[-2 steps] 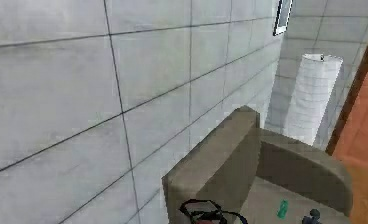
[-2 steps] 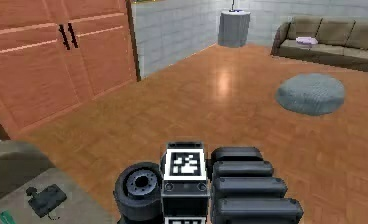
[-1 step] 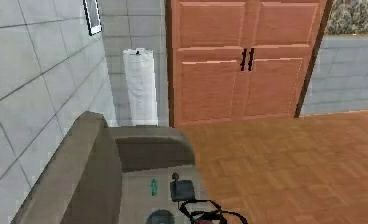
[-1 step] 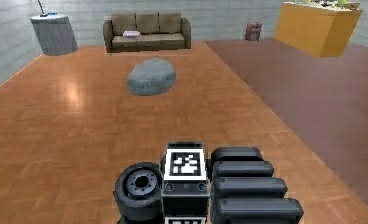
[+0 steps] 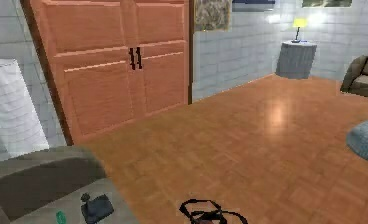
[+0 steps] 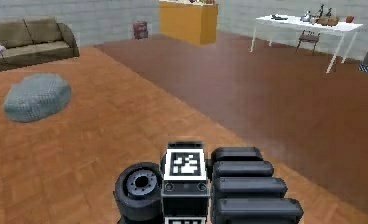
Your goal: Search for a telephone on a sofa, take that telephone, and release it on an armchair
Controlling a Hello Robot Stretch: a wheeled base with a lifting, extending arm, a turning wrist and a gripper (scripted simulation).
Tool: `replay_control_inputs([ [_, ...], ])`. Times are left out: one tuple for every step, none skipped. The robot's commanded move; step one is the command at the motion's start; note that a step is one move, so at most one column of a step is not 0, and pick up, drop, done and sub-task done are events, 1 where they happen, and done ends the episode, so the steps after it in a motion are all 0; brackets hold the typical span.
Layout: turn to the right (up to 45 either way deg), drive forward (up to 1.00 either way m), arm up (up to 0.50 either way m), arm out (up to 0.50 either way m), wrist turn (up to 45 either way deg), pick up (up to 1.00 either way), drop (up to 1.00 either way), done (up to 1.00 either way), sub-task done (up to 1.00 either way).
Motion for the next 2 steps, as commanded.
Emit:
replay_control_inputs([
  [-45.0,0.00,0.00,0.00,0.0,0.00,0.00,0.00,0.00],
  [-24.0,0.00,0.00,0.00,0.0,0.00,0.00,0.00,0.00],
])
